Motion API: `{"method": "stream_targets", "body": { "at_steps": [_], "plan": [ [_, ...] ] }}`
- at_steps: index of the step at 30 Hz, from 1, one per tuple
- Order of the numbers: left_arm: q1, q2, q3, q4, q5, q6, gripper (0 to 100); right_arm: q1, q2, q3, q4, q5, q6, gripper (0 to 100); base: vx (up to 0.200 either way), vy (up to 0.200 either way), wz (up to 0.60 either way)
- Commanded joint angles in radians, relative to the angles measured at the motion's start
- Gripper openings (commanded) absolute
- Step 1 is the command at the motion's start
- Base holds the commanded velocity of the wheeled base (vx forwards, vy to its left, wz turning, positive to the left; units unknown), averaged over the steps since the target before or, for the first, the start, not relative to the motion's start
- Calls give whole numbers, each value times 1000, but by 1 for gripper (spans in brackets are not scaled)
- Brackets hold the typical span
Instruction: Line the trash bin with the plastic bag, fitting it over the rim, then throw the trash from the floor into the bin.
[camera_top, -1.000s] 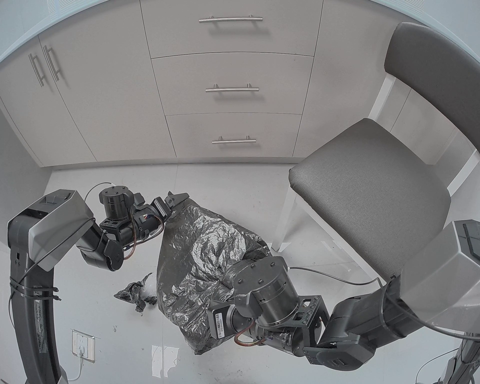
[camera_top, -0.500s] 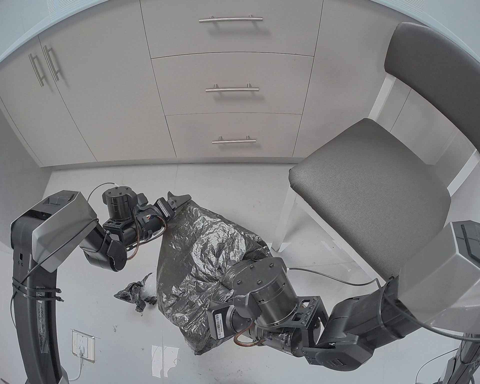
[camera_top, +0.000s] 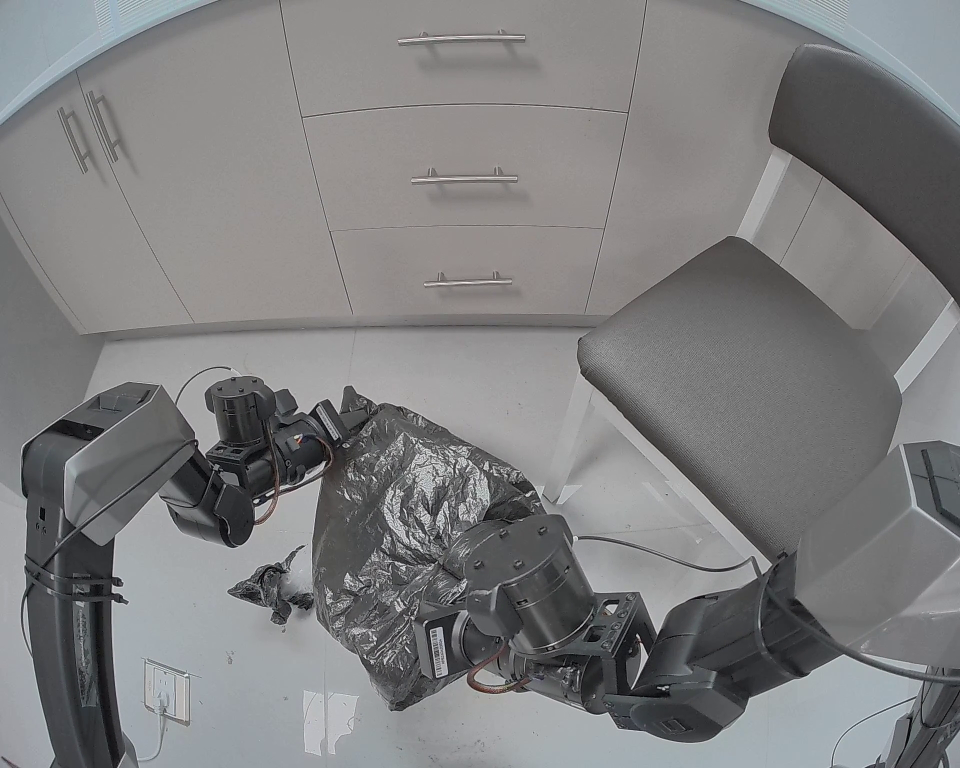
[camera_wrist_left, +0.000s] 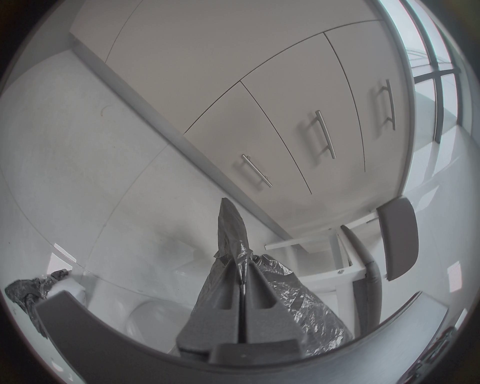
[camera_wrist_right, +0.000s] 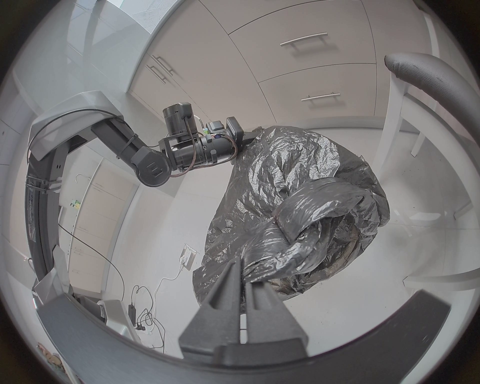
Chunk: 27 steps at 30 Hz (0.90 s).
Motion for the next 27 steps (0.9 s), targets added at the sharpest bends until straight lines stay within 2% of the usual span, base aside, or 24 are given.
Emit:
{"method": "stream_targets", "body": {
  "at_steps": [1,4,8,18,27],
  "plan": [
    [-26,-14,74,-11,6,75,0,-7,-1,-4,-1,2,-1,0,0,0,0],
    [-58,-36,158,-74,8,128,0,-9,0,-7,-1,2,-4,0,0,0,0],
    [-106,-74,226,-132,5,135,0,-9,2,-8,-1,2,-4,0,0,0,0],
    [-193,-118,287,-155,8,133,0,-12,9,-10,-1,2,-1,0,0,0,0],
    [-227,-106,339,-164,11,136,0,-12,15,-11,-1,2,-1,0,0,0,0]
  ]
}}
